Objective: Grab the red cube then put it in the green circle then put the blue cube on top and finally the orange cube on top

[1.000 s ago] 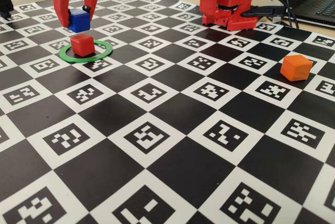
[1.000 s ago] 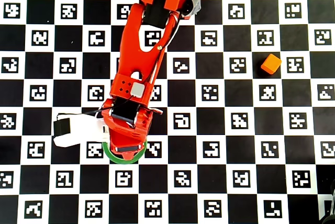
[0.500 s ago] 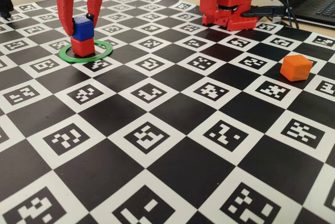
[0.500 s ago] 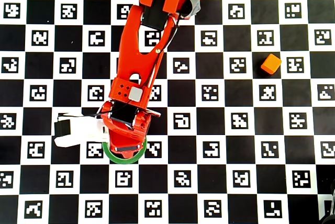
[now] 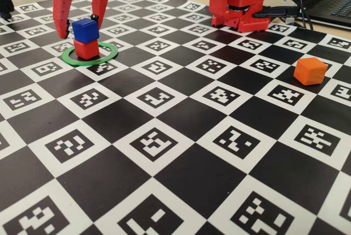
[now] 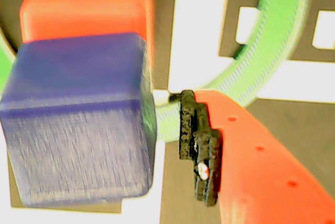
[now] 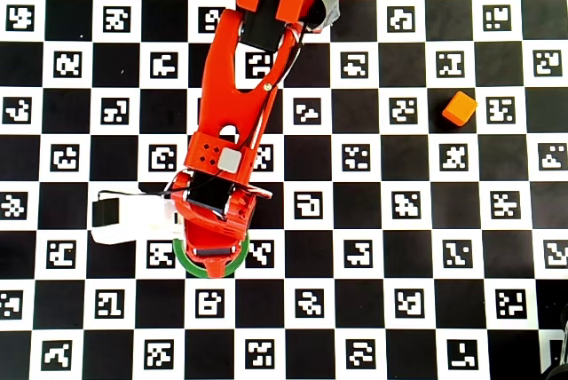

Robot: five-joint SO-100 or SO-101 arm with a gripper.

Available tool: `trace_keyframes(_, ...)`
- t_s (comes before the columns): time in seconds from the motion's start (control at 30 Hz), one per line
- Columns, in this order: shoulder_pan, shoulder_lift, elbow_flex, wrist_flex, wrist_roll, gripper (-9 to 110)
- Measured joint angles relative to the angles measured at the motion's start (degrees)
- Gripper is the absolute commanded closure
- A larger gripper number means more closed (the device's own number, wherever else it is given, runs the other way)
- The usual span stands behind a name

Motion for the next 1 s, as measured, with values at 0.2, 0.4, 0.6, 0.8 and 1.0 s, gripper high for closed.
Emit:
trace_keyframes(0.2,-0.1,0.0,-6.6,7.6,2.6,69)
trace_keyframes(0.4,-2.1,2.4,-7.7,13.4,8.2,69)
trace_keyframes(0.6,-5.7,8.6,-6.9,17.1,21.4,69)
trace_keyframes(0.8,-8.3,17.8,2.8,17.5,29.2,69)
trace_keyframes(1.0,-10.5,31.7,19.9,10.8,32.9,70)
